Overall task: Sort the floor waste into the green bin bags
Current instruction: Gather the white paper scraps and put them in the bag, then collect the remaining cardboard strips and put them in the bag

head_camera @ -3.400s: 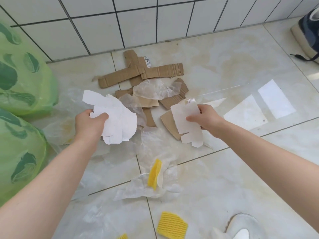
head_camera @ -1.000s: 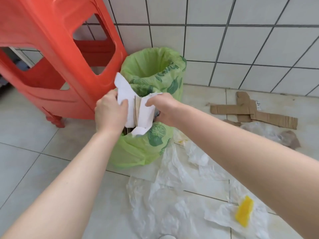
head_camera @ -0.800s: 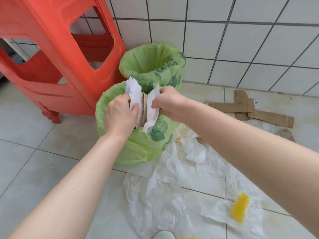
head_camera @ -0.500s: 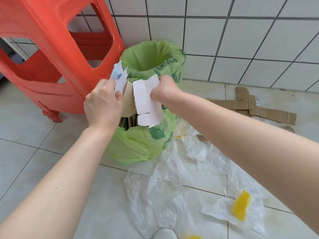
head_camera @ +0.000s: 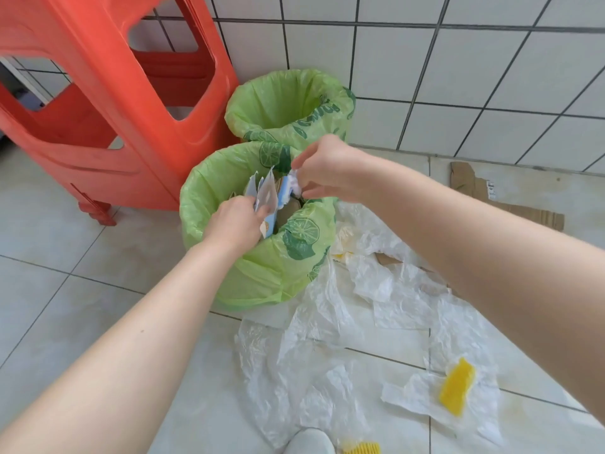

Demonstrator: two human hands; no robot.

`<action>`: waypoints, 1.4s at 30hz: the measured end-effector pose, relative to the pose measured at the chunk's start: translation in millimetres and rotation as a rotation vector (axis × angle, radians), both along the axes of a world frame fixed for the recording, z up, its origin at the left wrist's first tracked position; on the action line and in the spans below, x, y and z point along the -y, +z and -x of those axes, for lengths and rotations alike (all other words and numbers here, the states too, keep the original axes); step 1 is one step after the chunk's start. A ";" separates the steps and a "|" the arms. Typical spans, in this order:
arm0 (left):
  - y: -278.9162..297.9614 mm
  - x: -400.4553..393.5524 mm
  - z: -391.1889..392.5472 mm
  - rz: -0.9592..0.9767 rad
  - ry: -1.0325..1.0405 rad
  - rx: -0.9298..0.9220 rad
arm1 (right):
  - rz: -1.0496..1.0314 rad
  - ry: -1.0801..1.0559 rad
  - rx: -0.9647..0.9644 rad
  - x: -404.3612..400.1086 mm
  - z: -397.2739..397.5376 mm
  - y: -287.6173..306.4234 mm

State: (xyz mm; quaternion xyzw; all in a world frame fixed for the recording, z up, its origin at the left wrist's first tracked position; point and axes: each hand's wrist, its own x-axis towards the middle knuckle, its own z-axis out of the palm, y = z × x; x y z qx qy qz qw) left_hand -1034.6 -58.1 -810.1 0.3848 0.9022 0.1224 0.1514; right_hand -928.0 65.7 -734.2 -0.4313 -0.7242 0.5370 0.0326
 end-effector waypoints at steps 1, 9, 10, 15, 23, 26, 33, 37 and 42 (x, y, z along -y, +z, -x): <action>3.3 0.4 0.9 -0.053 0.025 0.067 | 0.034 0.020 0.019 4.2 -0.7 -3.4; 38.9 4.6 -13.6 -0.634 0.210 -0.019 | 0.079 0.045 -0.084 -0.1 -11.0 -8.1; 39.5 4.5 -20.2 -0.677 0.201 -0.045 | 0.074 0.050 -0.103 -1.9 -17.2 -5.9; 30.4 -5.3 -65.9 -0.811 -0.012 -0.112 | -0.041 0.048 -0.061 -13.2 -66.9 -13.9; -26.1 -17.3 -152.2 -0.543 -0.724 -0.279 | 0.008 -0.019 0.107 -27.6 -190.0 -60.7; -44.5 -20.3 -164.5 -0.273 -1.172 -0.451 | 0.066 -0.162 0.122 -33.3 -243.3 -81.2; -52.2 -46.2 -200.7 0.194 -1.245 -0.550 | 0.158 -0.396 0.167 -16.4 -343.2 -133.4; -77.5 -54.6 -217.1 0.196 -1.080 -0.468 | 0.177 -0.471 0.207 0.0 -376.6 -157.7; -123.5 -47.2 -226.4 0.108 -0.879 -0.277 | 0.208 -0.565 0.106 -13.3 -379.3 -170.7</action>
